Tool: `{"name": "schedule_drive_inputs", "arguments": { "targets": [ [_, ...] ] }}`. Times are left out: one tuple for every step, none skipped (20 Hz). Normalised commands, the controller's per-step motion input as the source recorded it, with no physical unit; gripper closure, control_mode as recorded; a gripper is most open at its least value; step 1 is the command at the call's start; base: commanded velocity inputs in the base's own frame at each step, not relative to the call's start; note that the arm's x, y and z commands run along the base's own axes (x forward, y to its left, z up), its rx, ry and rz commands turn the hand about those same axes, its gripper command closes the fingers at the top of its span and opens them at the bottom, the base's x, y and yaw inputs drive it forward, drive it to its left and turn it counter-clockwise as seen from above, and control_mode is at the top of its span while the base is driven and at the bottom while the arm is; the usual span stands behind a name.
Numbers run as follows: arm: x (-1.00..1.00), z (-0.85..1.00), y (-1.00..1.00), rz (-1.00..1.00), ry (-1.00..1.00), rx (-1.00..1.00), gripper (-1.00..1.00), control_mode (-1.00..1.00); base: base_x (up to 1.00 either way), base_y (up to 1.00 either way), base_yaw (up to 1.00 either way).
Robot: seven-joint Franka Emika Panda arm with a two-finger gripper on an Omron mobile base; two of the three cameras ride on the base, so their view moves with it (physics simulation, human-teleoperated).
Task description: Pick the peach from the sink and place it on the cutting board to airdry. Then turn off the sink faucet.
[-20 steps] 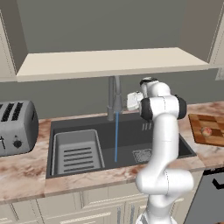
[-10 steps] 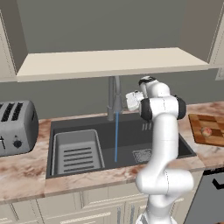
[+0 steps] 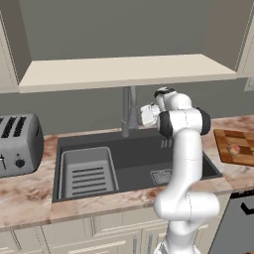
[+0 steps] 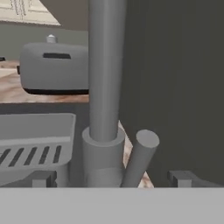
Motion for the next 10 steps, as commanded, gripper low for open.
{"name": "schedule_drive_inputs", "arguments": {
  "targets": [
    [0.61, -0.24, 1.0, 0.02, 0.02, -0.05, -1.0, -1.0, 0.0, 0.0, 0.0],
    [0.57, -0.24, 1.0, 0.03, 0.04, -0.06, -1.0, -1.0, 0.0, 0.0, 0.0],
    [0.51, -0.23, 1.0, 0.05, 0.04, -0.06, -1.0, -1.0, 0.0, 0.0, 0.0],
    [0.52, -0.25, 1.0, 0.05, 0.04, -0.07, -1.0, -1.0, 0.0, 0.0, 0.0],
    [0.52, -0.25, 1.0, 0.05, 0.04, -0.06, -1.0, -1.0, 0.0, 0.0, 0.0],
    [0.54, -0.24, 1.0, 0.05, 0.04, -0.06, -1.0, -1.0, 0.0, 0.0, 0.0],
    [0.54, -0.22, 1.0, 0.05, 0.03, -0.06, -1.0, -1.0, 0.0, 0.0, 0.0],
    [0.54, -0.2, 1.0, 0.05, 0.04, -0.06, -1.0, -1.0, 0.0, 0.0, 0.0],
    [0.5, -0.2, 1.0, 0.06, 0.04, -0.05, -1.0, -1.0, 0.0, 0.0, 0.0],
    [0.49, -0.2, 1.0, 0.08, 0.04, -0.05, -1.0, -1.0, 0.0, 0.0, 0.0]
  ]
}}
